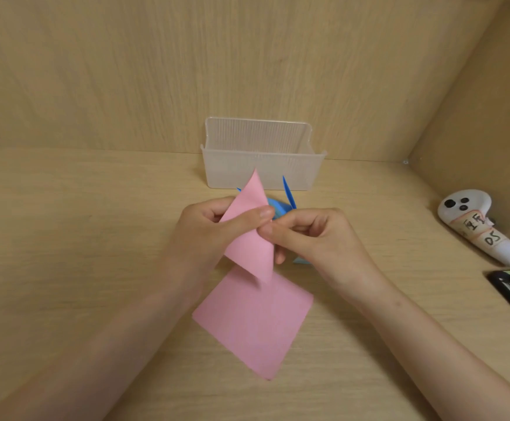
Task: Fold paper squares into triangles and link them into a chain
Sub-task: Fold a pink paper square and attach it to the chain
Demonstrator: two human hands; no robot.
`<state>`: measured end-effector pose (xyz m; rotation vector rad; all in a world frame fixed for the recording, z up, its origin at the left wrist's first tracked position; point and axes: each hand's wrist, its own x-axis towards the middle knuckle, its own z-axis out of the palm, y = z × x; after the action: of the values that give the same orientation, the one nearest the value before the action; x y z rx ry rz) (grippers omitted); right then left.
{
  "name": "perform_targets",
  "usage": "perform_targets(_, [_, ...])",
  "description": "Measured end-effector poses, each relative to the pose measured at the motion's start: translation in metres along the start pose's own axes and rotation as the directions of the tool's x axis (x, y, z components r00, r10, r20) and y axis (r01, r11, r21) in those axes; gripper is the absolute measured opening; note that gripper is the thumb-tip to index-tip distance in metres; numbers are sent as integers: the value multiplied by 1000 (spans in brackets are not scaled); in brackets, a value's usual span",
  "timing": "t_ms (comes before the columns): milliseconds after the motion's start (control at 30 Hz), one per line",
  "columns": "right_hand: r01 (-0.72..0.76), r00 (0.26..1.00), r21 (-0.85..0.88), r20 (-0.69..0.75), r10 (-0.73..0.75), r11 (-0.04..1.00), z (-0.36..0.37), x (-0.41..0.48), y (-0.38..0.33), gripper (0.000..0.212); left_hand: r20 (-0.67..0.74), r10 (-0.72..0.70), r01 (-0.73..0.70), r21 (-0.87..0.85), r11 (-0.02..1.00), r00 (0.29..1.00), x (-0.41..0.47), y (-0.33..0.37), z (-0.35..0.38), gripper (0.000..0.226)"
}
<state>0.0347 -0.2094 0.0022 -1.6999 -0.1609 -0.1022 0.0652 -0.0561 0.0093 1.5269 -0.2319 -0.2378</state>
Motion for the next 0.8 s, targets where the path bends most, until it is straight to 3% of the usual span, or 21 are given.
perform_targets(233, [-20,1000,10,24,20,1000,-2,1,-1,14,-43,73,-76,-63,995,996,-5,1,4,16])
perform_targets(600, [-43,991,-88,125,54,995,-2,-2,-4,23,-272,128,-152,-67,986,954,2,4,-2,24])
perform_targets(800, [-48,983,-111,173,67,993,-8,0,-5,26,-278,130,-155,-71,985,952,1,4,0,27])
